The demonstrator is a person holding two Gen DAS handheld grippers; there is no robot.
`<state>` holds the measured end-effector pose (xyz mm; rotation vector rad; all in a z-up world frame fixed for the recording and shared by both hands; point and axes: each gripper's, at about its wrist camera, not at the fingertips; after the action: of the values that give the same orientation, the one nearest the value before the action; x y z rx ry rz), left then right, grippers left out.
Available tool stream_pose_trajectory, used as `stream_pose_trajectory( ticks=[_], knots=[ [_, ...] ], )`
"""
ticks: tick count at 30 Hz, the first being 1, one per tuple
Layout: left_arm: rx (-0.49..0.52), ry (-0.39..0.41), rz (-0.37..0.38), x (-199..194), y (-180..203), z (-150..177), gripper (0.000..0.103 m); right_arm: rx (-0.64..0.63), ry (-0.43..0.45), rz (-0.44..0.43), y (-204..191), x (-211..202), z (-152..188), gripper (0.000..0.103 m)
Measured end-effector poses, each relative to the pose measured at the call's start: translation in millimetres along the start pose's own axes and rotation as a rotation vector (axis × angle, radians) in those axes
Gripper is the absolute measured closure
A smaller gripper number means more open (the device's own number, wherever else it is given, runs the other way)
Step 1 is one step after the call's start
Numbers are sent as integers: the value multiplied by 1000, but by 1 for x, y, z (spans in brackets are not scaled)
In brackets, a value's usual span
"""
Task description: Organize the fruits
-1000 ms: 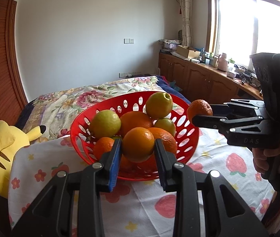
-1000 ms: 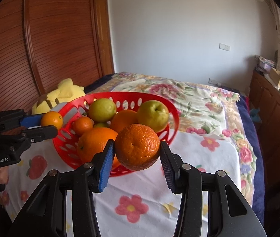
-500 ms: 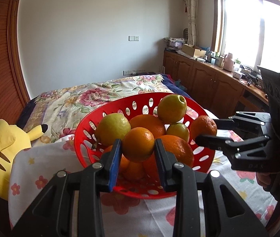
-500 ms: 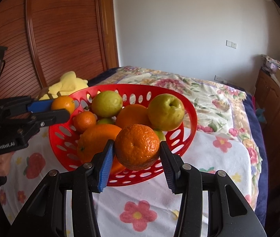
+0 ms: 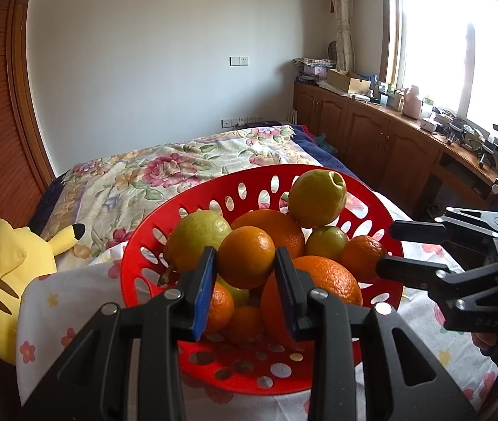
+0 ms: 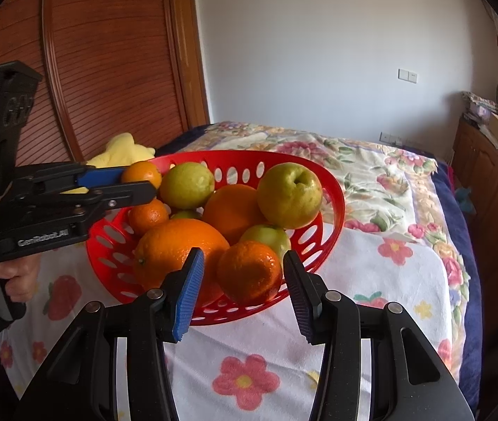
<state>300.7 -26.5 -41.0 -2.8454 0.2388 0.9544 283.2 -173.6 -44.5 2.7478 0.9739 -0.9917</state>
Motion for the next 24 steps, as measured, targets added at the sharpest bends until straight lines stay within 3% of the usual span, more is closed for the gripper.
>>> stream_pose_trajectory(
  ticks=[14, 24],
  knots=[
    [-17, -8, -21, -2, -1, 8, 69, 13, 35, 17, -5, -7, 5, 55],
    [-31, 38, -40, -46, -1, 21, 67, 27, 70, 35, -24, -27, 13, 55]
  ],
)
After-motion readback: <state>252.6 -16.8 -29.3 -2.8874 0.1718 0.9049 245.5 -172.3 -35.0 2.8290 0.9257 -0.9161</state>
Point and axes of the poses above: each gripper's, at about its wrist camera, not at the fingertips, and x roughly the way its jaws point, y to its right, z to its underside, and after that the axes turned 9 degrees about -z, right-handed
